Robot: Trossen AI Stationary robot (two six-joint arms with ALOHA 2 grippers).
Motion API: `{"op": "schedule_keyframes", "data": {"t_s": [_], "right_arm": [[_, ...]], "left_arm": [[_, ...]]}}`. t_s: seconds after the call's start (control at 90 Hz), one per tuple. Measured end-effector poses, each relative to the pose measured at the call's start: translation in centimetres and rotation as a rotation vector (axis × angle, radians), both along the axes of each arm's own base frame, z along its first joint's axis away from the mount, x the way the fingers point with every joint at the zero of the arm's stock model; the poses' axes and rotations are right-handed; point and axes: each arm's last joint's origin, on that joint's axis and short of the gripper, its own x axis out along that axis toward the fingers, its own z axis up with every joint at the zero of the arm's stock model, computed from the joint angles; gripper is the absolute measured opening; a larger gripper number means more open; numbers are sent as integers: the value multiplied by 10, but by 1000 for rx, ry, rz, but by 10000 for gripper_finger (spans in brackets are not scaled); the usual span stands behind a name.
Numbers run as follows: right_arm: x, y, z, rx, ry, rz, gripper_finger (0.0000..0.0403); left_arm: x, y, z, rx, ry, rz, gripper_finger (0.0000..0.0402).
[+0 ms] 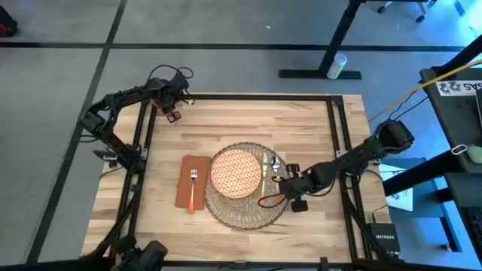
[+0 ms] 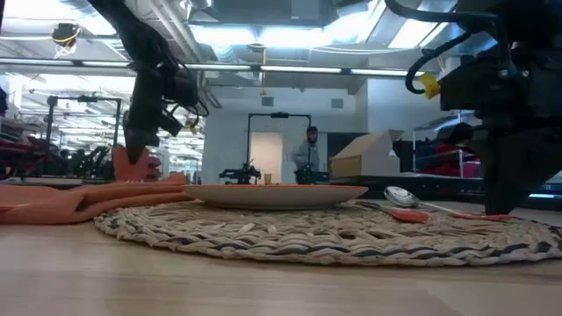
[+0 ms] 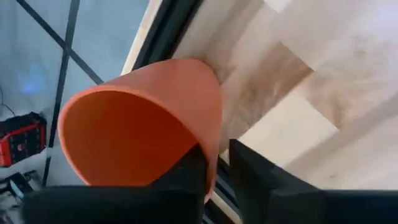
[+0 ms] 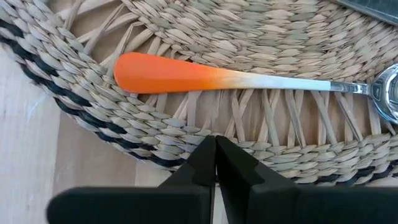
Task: Set table place
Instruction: Move the orange cup to the top right of the brown table mat
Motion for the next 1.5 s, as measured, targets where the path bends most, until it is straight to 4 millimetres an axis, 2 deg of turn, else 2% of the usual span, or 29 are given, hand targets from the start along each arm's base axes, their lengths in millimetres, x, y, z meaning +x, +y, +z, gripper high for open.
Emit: {"op": "schedule_keyframes", "data": {"t_s": [0.167, 0.289, 0.522, 0.7, 0.922, 1.2, 1.311, 1.5], "right_arm": [[1, 0, 2, -2, 6, 0, 0], [6, 2, 11, -7, 13, 4, 0], [16, 7, 41, -59, 46, 76, 0], [17, 7, 69, -105, 72, 154, 0], [4, 0, 99, -152, -29, 247, 0], [-22, -15, 137, -248, -235, 309, 0], [-37, -23, 141, -259, -306, 285, 0], [-52, -36, 132, -254, -396, 225, 0]], "left_arm": [[7, -19, 17, 20, 2, -83, 1], [11, -38, 39, 44, -11, -144, 1], [21, -77, 87, 57, -40, -218, 0], [37, -105, 106, 54, -62, -302, 0], [61, -132, 106, -42, -204, -391, 0], [107, -144, 91, -154, -433, -511, 0], [123, -145, 82, -200, -472, -542, 0], [159, -138, 78, -216, -443, -575, 0]]}}
